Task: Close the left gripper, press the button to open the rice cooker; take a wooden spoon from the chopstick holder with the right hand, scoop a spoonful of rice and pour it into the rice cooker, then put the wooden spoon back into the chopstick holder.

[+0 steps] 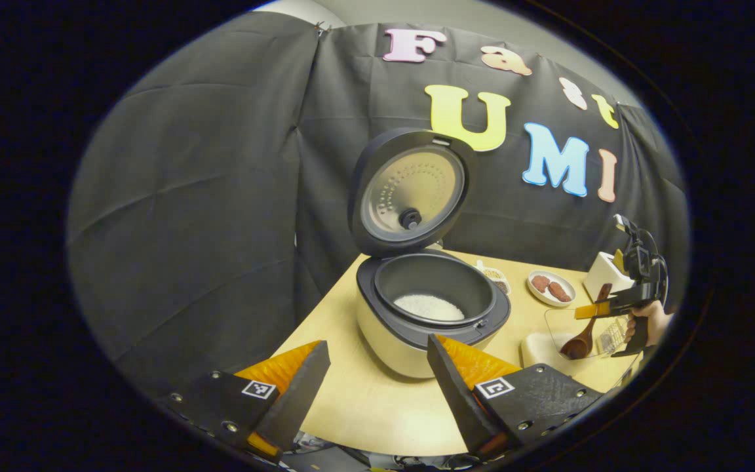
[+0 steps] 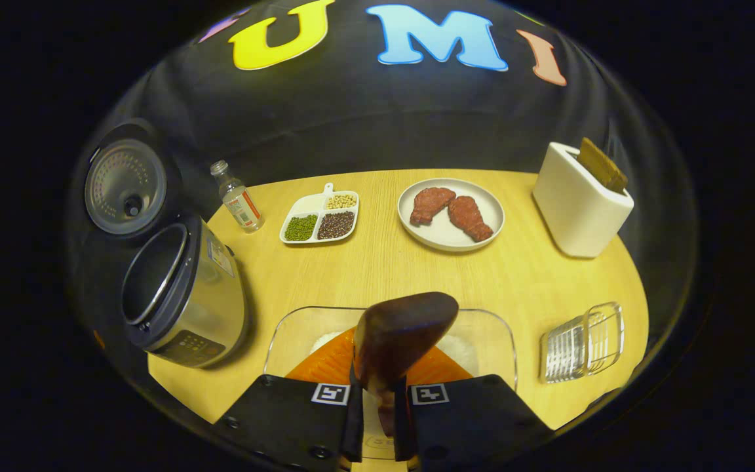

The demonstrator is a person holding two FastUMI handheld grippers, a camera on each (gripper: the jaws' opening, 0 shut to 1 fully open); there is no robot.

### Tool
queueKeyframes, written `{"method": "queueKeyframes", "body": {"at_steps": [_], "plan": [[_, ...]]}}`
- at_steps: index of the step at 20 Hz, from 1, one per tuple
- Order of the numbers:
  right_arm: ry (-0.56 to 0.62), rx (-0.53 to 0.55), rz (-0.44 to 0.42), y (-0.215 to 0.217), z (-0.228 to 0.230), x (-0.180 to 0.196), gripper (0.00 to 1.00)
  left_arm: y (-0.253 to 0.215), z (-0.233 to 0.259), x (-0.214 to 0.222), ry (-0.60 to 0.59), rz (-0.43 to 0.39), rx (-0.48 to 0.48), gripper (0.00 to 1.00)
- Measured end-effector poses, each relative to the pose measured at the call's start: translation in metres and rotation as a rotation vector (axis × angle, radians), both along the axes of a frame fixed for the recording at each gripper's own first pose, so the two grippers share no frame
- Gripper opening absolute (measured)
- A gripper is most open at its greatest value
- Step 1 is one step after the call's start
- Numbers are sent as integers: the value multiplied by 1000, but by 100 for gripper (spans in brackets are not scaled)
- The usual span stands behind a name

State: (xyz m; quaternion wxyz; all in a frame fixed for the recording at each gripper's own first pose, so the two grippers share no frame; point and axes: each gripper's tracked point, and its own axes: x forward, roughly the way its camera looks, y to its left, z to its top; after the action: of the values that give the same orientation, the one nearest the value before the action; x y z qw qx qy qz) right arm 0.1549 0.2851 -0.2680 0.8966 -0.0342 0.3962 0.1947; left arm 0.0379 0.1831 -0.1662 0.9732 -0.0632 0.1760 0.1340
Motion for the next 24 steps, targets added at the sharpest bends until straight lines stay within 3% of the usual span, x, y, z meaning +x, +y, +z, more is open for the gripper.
{"method": "queueKeyframes", "body": {"at_steps": [2,4,8,12,14,15,18,24], "plan": [[42,57,-25,5,-2,0,17,1,-4,-5,6,15,-14,93],[87,112,-67,7,-3,-1,20,3,-5,-7,8,24,-17,93],[200,291,-195,18,0,-3,17,7,2,-7,3,28,60,94],[277,376,-285,9,-2,-5,20,-5,5,-1,-9,8,21,95],[309,442,-343,1,0,-5,17,-10,5,2,-5,-2,20,96],[325,472,-369,-3,1,-6,20,-14,5,4,-4,-10,21,95],[344,550,-447,-22,7,-1,17,-26,6,9,-1,-51,26,94],[315,612,-570,-64,24,8,20,-46,6,30,0,-128,23,95]]}}
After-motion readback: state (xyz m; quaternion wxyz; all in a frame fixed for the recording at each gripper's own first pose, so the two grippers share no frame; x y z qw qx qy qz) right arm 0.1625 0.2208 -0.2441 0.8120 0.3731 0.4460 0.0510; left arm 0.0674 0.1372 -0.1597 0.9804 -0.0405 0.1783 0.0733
